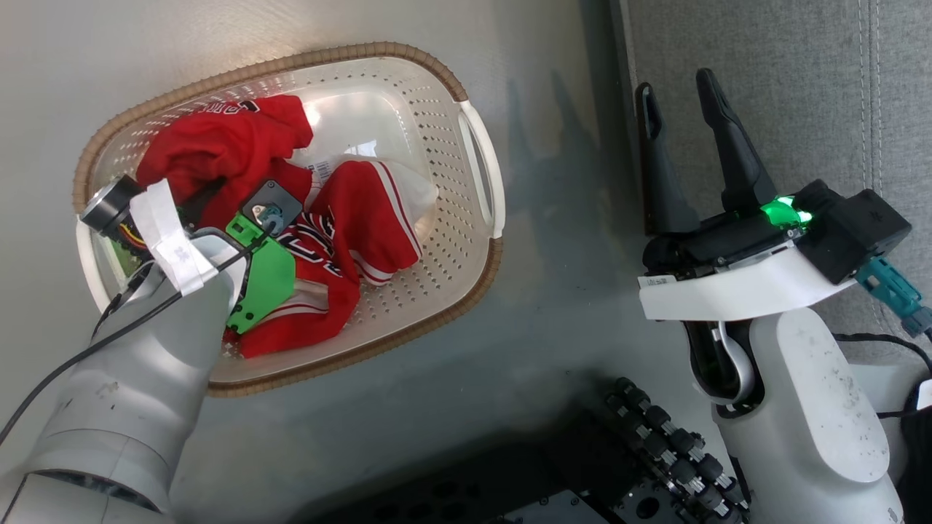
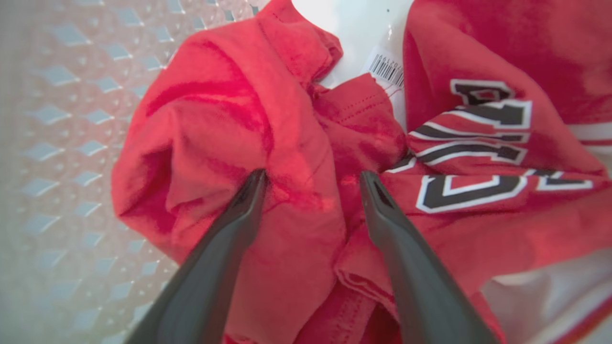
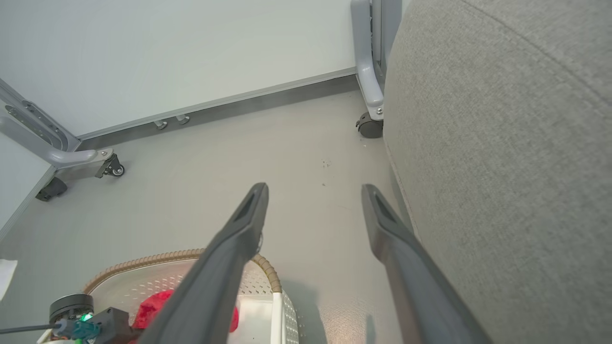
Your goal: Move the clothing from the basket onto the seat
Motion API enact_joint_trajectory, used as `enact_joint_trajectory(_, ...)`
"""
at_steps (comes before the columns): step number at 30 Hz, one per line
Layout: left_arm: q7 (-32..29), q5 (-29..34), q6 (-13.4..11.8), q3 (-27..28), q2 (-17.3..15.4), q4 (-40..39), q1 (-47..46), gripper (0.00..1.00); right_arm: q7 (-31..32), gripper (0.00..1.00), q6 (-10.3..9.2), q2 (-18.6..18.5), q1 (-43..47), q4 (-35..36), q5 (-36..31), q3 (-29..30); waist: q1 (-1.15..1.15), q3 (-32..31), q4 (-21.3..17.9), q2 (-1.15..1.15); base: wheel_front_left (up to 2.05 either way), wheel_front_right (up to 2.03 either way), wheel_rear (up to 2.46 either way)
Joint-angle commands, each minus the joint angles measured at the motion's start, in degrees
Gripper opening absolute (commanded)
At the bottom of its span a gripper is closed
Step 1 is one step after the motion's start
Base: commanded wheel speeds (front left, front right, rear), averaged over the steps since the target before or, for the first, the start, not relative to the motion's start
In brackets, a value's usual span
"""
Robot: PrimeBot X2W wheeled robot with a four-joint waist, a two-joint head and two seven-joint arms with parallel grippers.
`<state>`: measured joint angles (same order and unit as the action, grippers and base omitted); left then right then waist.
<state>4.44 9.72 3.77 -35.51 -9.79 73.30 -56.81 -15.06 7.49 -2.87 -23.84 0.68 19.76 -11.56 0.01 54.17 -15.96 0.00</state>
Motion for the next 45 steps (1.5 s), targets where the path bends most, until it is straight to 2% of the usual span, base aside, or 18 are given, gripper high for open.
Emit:
enact_joint_trajectory(1, -0.59, -0.61, -0.51, 0.03, -0.86, 0.25, -1.18, 1.0, -0.17, 1.0, 0.0, -0.03, -1.09, 0.32, 0.47, -0.2, -0.01, 1.18, -1.1, 0.0, 0.0, 0.0, 0.0)
enact_joint_trajectory(13, -3.27, -1.91, -3.47, 0.5, -4.05, 0.46, -3.56, 1.0, -0.17, 1.0, 0.0, -0.04, -1.64, 1.06, 2.5, -1.65, -0.01, 4.24, -3.46, 0.0, 0.0, 0.0, 0.0)
enact_joint_trajectory(15, -3.26, -2.41, -3.43, 0.7, -4.42, 0.49, -3.86, 0.29, -0.17, 1.0, 0.0, -0.03, -1.71, 0.9, 2.71, -1.78, -0.01, 4.48, -3.64, 0.0, 0.0, 0.0, 0.0)
enact_joint_trajectory(16, -3.13, -2.39, -3.28, 0.46, -4.59, 0.5, -4.03, 0.0, -0.17, 1.0, 0.0, -0.03, -1.84, 0.82, 2.79, -1.8, -0.01, 4.55, -3.71, 0.0, 0.0, 0.0, 0.0)
enact_joint_trajectory(28, 0.87, -2.98, -1.83, -1.58, -2.9, 0.48, -2.24, 0.0, -0.17, 1.0, 0.0, -0.05, -2.23, -0.18, 0.97, -1.68, -0.01, 1.4, -2.58, 0.0, 0.0, 0.0, 0.0)
enact_joint_trajectory(37, 8.95, -7.14, 0.29, -0.17, 0.13, 0.23, 1.73, 0.0, -0.17, 1.0, 0.0, -0.08, -0.12, -1.47, -1.47, -0.25, -0.01, -7.13, 0.32, 0.0, 0.0, 0.0, 0.0)
enact_joint_trajectory(45, 10.85, -11.51, 0.32, 1.76, 4.0, -4.68, 5.71, 0.0, -0.17, 1.0, 0.0, -0.1, 3.17, -2.78, -4.77, 2.07, -0.01, -15.51, 4.26, 0.0, 0.0, 0.0, 0.0)
